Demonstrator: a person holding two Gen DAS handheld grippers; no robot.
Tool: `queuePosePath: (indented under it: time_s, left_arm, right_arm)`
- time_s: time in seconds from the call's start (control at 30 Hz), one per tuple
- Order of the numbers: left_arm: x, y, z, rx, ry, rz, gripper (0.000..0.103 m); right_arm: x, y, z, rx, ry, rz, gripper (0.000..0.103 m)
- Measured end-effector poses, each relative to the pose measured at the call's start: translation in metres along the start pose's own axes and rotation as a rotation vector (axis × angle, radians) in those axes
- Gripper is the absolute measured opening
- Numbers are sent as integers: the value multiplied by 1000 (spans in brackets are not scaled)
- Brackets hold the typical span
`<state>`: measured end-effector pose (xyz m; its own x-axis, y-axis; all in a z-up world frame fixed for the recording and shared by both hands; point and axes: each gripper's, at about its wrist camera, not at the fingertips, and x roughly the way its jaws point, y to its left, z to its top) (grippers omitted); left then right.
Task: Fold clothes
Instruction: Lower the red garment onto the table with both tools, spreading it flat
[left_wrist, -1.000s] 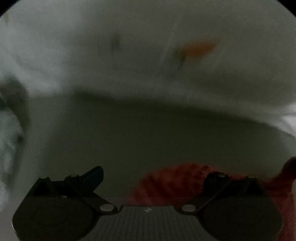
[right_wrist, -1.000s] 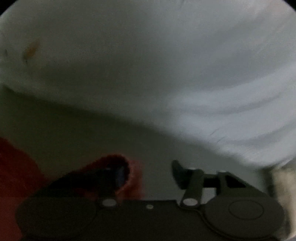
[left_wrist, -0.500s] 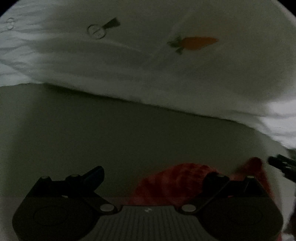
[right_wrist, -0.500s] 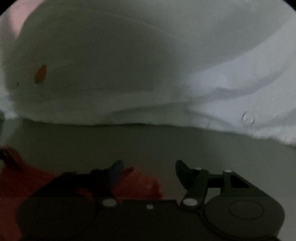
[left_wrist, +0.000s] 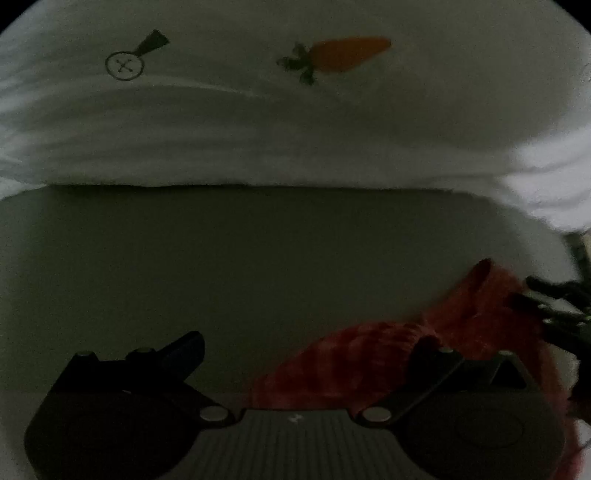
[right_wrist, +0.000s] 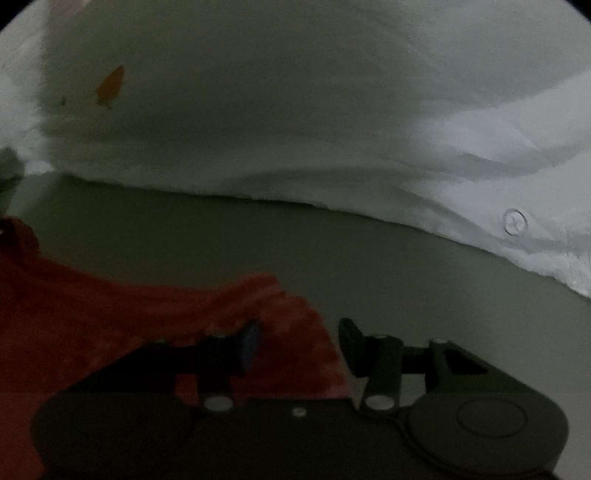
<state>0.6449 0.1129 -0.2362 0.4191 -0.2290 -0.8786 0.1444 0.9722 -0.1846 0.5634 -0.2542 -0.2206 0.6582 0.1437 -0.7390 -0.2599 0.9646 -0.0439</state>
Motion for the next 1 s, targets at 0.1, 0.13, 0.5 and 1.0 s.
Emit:
queuePosePath:
  time_s: [0.1, 0.13, 0.5, 1.0]
  left_arm:
    - [5, 21, 6, -201, 21, -187, 103]
    - [7, 34, 4, -308, 28, -314, 103]
    - [14, 15, 3, -125, 157, -82, 103]
    - [15, 6, -7, -20, -76, 46, 93]
  right_arm:
    - [7, 5, 3, -47, -2, 2, 50]
    - [9, 6, 5, -51, -1, 5, 50]
    - [28, 12, 16, -97, 26, -17, 52]
    - [16, 29, 22, -179, -50, -17, 42]
